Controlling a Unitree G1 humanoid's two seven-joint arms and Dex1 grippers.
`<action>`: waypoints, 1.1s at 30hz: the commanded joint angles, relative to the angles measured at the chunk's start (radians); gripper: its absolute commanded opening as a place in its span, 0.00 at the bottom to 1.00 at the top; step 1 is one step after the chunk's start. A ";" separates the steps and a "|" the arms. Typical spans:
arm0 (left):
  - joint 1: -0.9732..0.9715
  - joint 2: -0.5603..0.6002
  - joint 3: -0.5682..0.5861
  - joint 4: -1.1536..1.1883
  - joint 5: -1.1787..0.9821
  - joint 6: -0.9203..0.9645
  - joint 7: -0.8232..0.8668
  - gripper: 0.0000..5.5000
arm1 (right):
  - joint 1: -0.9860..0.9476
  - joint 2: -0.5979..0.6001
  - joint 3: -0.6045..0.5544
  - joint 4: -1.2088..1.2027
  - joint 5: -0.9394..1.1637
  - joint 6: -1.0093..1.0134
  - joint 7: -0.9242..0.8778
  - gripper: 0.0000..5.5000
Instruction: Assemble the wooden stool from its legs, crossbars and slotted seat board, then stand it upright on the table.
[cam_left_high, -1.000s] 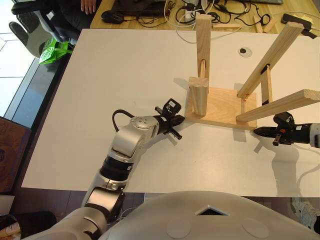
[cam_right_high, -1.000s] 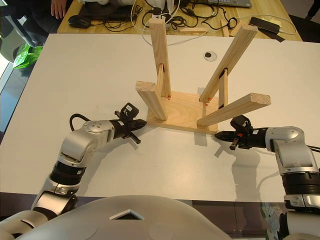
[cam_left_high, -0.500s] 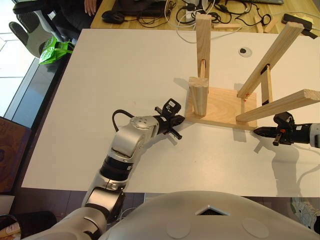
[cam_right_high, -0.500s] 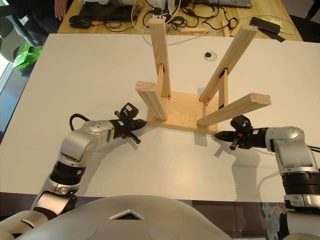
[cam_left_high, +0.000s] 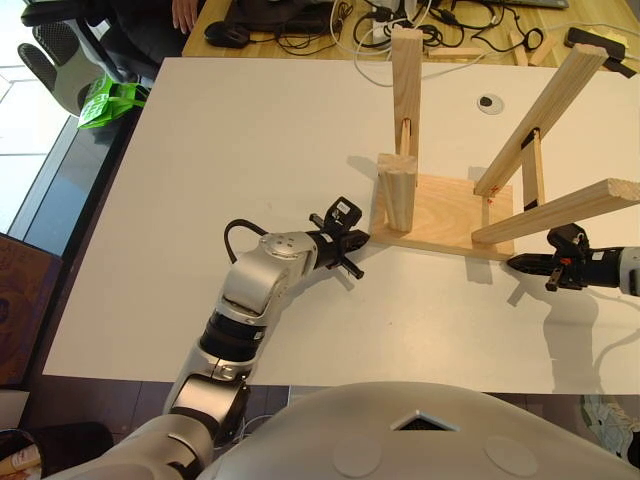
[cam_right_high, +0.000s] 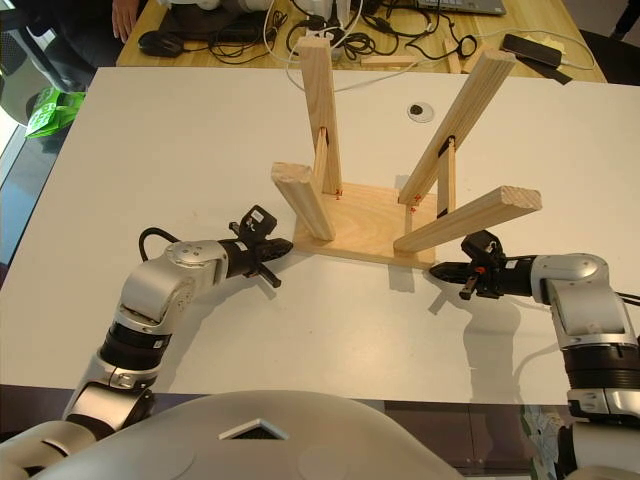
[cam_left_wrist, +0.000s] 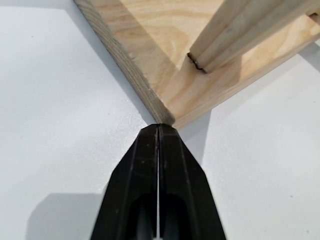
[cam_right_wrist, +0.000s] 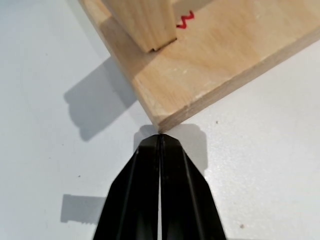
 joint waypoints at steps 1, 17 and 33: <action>-0.023 -0.021 -0.005 -0.022 -0.052 -0.003 -0.042 0.01 | -0.008 0.034 0.018 -0.043 0.043 0.014 0.021 0.00; 0.002 0.017 0.079 -0.076 -0.122 0.010 -0.093 0.01 | -0.015 0.030 -0.028 -0.121 0.124 0.099 0.051 0.00; -0.024 0.031 0.157 -0.126 -0.203 0.037 -0.112 0.01 | -0.039 0.046 -0.107 -0.185 0.259 0.220 0.048 0.00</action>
